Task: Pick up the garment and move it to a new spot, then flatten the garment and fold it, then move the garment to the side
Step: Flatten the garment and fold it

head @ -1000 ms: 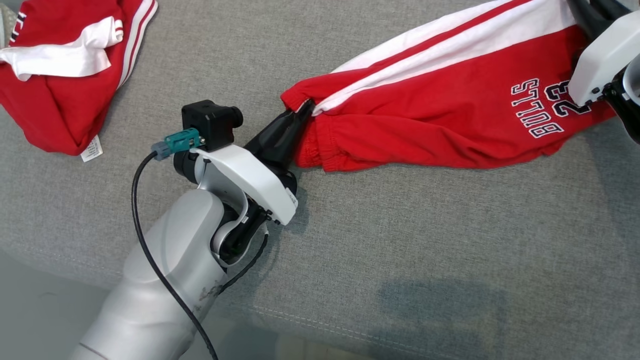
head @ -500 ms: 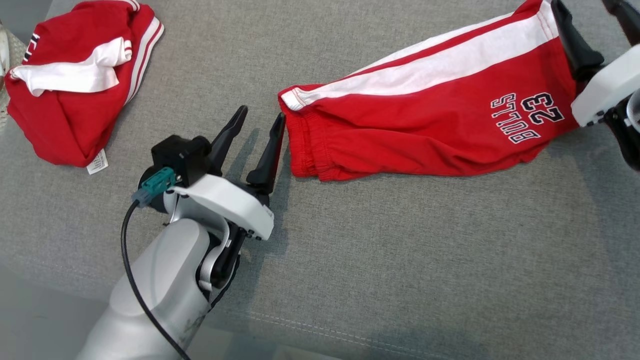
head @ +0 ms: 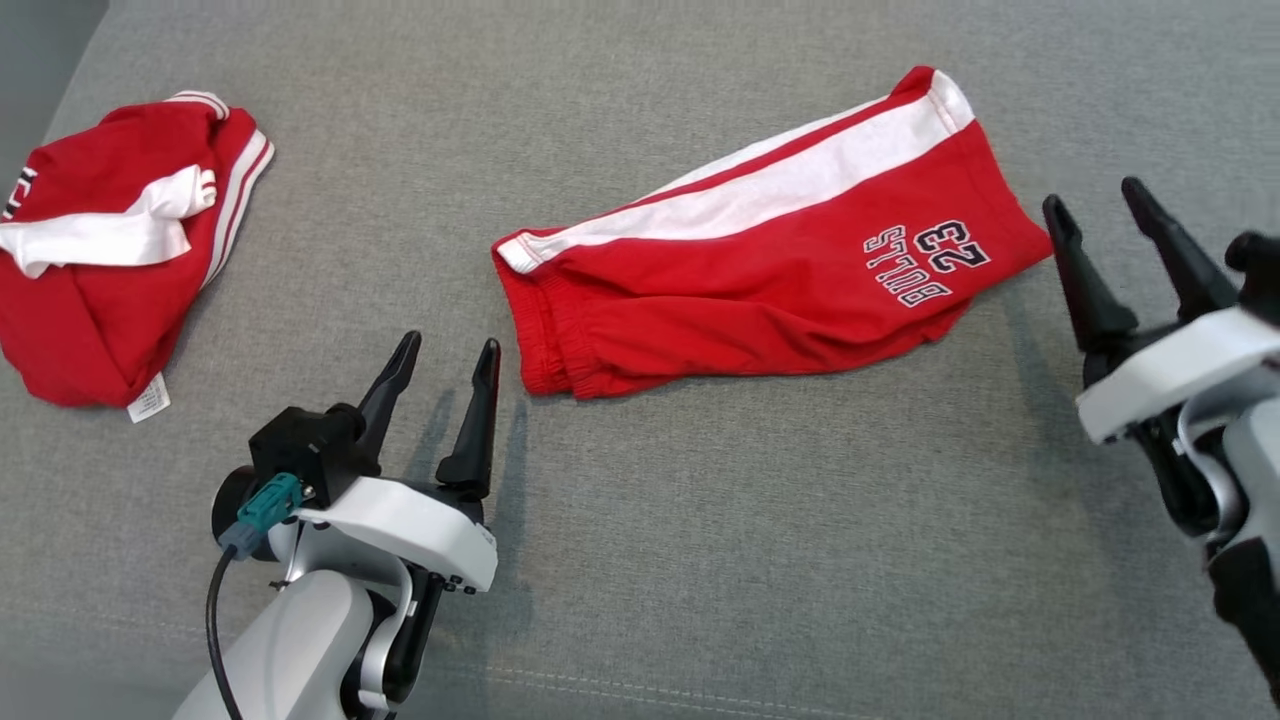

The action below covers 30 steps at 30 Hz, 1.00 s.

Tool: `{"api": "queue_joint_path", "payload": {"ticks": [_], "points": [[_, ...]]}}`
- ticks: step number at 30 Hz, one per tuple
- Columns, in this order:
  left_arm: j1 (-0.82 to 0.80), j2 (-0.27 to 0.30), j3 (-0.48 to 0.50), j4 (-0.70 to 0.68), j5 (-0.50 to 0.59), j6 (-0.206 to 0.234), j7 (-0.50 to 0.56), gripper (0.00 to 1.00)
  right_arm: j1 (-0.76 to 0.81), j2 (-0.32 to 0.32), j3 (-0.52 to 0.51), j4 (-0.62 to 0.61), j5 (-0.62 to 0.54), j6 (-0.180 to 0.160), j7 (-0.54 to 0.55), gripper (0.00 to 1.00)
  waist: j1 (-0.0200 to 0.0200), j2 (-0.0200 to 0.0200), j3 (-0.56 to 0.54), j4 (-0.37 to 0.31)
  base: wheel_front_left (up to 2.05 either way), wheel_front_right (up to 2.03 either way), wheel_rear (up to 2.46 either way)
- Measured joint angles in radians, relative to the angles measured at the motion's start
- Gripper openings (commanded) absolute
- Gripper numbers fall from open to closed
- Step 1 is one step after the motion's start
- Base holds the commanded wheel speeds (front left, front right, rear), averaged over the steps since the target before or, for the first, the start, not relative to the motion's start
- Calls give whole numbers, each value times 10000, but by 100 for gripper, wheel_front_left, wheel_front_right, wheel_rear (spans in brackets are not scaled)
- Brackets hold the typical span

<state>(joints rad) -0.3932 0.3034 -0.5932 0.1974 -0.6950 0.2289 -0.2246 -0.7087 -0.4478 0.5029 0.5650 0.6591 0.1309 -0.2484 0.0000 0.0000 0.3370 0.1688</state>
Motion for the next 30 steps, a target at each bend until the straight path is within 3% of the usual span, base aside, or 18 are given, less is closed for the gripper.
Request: {"api": "queue_joint_path", "payload": {"ticks": [7, 17, 22, 30], "points": [[609, 357, 153, -700, -109, 347, 318, 100, 2272, 855, -1484, -1392, -1191, 0, 0, 100, 0, 0, -396, -532, 0, 0, 0], [794, 543, 150, -1016, -238, 451, 665, 100, 2928, 1214, -2017, -1891, -1676, 0, 0, 100, 0, 0, -496, -651, 0, 0, 0], [596, 318, 161, -809, -541, 332, 905, 100, 2399, 1066, -1845, -1452, -1628, 0, 259, 100, 0, 0, -315, -594, 0, 0, 0], [-955, -698, 355, 771, -1611, -556, 1250, 100, -355, 629, -228, 360, -1016, 0, 1170, 100, 0, 0, 265, -225, 0, 0, 0]]}}
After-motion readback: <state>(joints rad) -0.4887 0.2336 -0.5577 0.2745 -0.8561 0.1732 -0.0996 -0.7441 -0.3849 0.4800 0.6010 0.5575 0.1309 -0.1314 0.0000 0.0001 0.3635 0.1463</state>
